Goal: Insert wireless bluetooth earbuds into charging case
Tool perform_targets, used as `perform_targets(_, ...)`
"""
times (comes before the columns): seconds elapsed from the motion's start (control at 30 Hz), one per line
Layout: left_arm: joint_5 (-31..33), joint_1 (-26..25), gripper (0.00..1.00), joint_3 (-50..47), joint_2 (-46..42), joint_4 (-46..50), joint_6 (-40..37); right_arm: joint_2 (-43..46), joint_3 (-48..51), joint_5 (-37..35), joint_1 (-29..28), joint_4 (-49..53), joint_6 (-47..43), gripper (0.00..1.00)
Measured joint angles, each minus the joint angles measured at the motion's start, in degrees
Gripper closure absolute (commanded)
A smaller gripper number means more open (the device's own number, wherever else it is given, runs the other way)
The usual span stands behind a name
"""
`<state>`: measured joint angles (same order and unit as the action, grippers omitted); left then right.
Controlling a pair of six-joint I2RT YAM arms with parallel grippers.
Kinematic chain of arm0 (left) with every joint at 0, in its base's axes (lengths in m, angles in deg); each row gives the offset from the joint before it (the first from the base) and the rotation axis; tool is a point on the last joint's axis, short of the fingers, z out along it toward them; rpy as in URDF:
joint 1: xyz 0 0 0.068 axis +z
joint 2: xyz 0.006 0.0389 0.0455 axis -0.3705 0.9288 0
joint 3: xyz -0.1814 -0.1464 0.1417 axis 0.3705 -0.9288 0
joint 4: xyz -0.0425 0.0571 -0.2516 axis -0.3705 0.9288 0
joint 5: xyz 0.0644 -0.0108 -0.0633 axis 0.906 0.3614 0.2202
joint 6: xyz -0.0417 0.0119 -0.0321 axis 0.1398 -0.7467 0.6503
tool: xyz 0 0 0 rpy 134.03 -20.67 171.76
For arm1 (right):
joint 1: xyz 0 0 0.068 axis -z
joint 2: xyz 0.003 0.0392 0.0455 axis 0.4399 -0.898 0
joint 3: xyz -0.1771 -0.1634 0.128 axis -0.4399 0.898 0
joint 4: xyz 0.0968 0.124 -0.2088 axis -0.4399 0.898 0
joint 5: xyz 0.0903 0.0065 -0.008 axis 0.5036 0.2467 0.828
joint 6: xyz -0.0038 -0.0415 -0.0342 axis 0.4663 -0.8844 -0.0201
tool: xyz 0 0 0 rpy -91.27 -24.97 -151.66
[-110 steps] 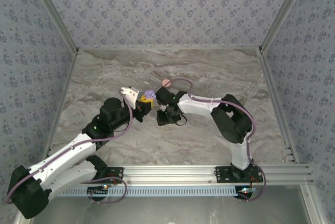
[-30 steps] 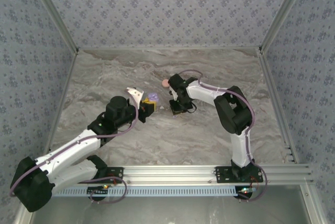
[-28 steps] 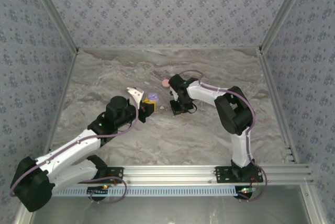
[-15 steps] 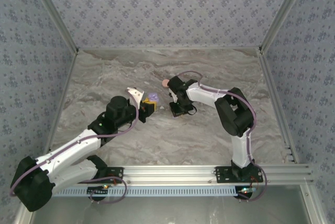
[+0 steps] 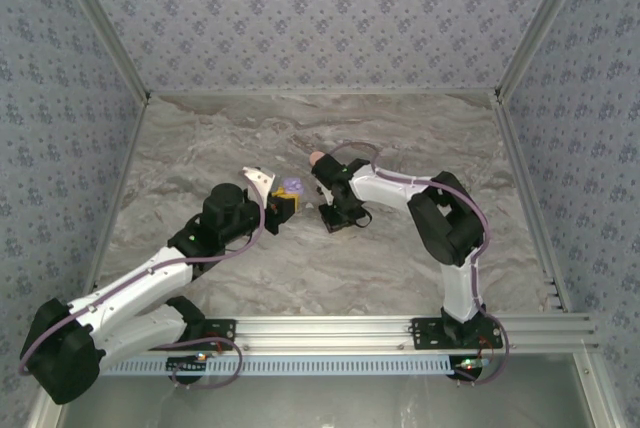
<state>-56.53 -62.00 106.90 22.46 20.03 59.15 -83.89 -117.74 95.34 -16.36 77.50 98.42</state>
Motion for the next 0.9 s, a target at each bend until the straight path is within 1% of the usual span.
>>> perform_targets(0.13, 0.0, 0.0, 0.79, 0.0, 0.0, 0.0, 0.0, 0.2, 0.0, 0.0, -0.3, 0.7, 0.1, 0.78)
perform_targets(0.37, 0.0, 0.0, 0.79, 0.0, -0.1, 0.0, 0.0, 2.4, 0.1, 0.1, -0.3, 1.6, 0.7, 0.71)
perform_targets(0.5, 0.0, 0.0, 0.79, 0.0, -0.2, 0.0, 0.0, 3.5, 0.1, 0.9, -0.3, 1.5, 1.0, 0.6)
perform_targets(0.63, 0.0, 0.0, 0.79, 0.0, -0.4, 0.0, 0.0, 3.5, 0.1, 1.4, -0.5, 1.3, 1.0, 0.54)
perform_targets(0.73, 0.0, 0.0, 0.79, 0.0, -0.8, 0.0, 0.0, 3.4, 0.1, 1.5, -0.8, 1.1, 1.0, 0.52)
perform_targets(0.9, 0.0, 0.0, 0.79, 0.0, -0.9, 0.0, 0.0, 1.9, -0.8, 1.6, -1.4, 1.1, 1.0, 0.52)
